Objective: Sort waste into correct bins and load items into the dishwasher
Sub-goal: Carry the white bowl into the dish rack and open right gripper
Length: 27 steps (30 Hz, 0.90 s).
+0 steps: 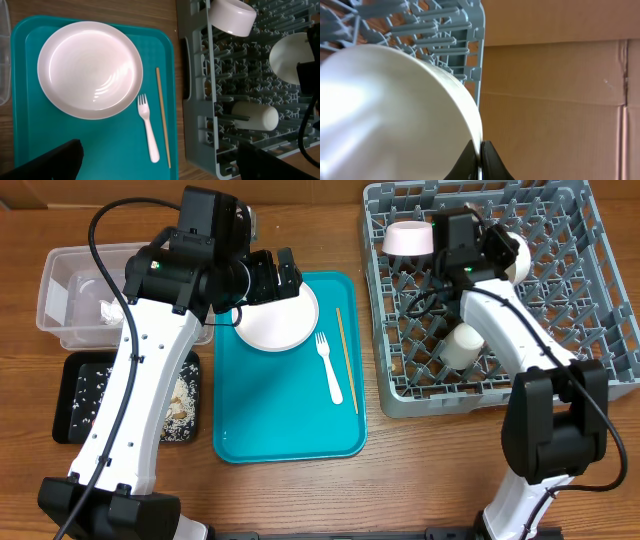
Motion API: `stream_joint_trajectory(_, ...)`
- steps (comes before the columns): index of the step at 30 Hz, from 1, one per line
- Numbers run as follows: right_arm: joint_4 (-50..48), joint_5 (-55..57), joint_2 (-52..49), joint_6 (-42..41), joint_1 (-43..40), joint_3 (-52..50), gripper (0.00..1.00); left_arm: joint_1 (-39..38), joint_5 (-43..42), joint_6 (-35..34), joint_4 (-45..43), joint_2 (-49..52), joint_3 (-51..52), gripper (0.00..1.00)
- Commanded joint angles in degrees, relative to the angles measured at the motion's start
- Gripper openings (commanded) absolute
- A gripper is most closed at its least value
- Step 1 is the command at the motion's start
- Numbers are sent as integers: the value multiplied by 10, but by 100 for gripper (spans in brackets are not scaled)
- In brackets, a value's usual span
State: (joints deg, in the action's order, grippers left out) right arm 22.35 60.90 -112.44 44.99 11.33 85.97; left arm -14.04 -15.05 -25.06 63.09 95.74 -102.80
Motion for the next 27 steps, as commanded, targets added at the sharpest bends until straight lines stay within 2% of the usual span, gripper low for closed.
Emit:
stream_joint_trajectory(1,24,-25,3,-18,31,-2,4,2,-9,9,1,2,-9,100)
stream_joint_trajectory(5,55,-25,3,-32,49,-2,4,2,-9,9,1,2,-9,100)
stream_joint_trajectory(10,87,-33,3,-92,52,-2,4,2,-9,9,1,2,-9,100)
stream_joint_trajectory(16,98,-30,3,-96,56,-2,4,2,-9,9,1,2,-9,100)
stream_joint_trajectory(27,126,-31,3,-139,101,-2,32,2,-9,9,1,2,-9,100)
